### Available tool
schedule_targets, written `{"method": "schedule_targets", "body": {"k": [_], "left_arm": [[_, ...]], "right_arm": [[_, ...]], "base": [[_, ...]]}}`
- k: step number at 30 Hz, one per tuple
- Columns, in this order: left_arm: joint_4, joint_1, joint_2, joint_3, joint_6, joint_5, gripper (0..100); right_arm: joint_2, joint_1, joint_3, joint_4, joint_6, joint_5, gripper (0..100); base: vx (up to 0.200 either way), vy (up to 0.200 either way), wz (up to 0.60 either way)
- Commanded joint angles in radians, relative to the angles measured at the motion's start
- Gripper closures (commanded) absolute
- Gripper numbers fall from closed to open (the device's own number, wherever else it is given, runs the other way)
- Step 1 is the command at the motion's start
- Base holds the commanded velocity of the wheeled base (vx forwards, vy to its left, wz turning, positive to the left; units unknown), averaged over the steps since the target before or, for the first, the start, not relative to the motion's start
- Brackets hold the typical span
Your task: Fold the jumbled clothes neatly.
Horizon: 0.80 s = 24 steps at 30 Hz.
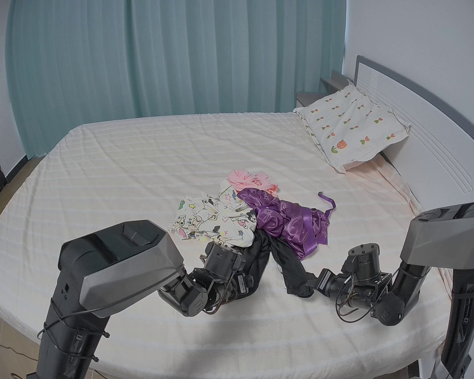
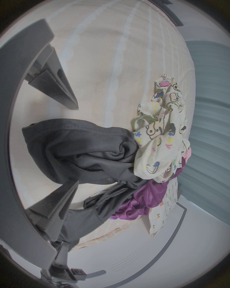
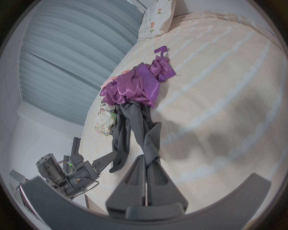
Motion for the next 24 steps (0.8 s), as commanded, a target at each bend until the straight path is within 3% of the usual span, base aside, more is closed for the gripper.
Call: {"method": "schedule_targets", "body": {"k": [1,4,5,10,17,24], "left_arm": [[-0.002,-0.012,0.035,-0.021,0.001,0.001,0],[-0.005,-0.014,0.042,-0.038,0.001,0.004,0],[-0.005,-0.014,0.04,-0.038,-0.002,0.009,100],[-0.008,-0.011,0.025,-0.032,-0.056,0.049,100],[-0.009,-0.005,-0.121,0.065,-0.108,0.044,100],[-0.023,-0.003,-0.377,0.204,-0.189,0.038,100]], "right_arm": [[0.015,0.001,0.003,-0.018,-0.001,0.0,100],[0.019,0.002,0.005,-0.03,-0.001,-0.002,100],[0.019,0.002,0.006,-0.03,-0.001,-0.002,100],[0.012,0.004,0.02,-0.032,0.001,0.005,100],[0.0,0.007,0.025,-0.035,0.005,0.006,100],[-0.166,0.019,0.141,-0.205,0.022,0.061,100]], "base": [[0.0,0.0,0.0],[0.0,0.0,0.0],[0.0,0.0,0.0],[0.0,0.0,0.0],[0.0,0.0,0.0],[0.0,0.0,0.0]]}}
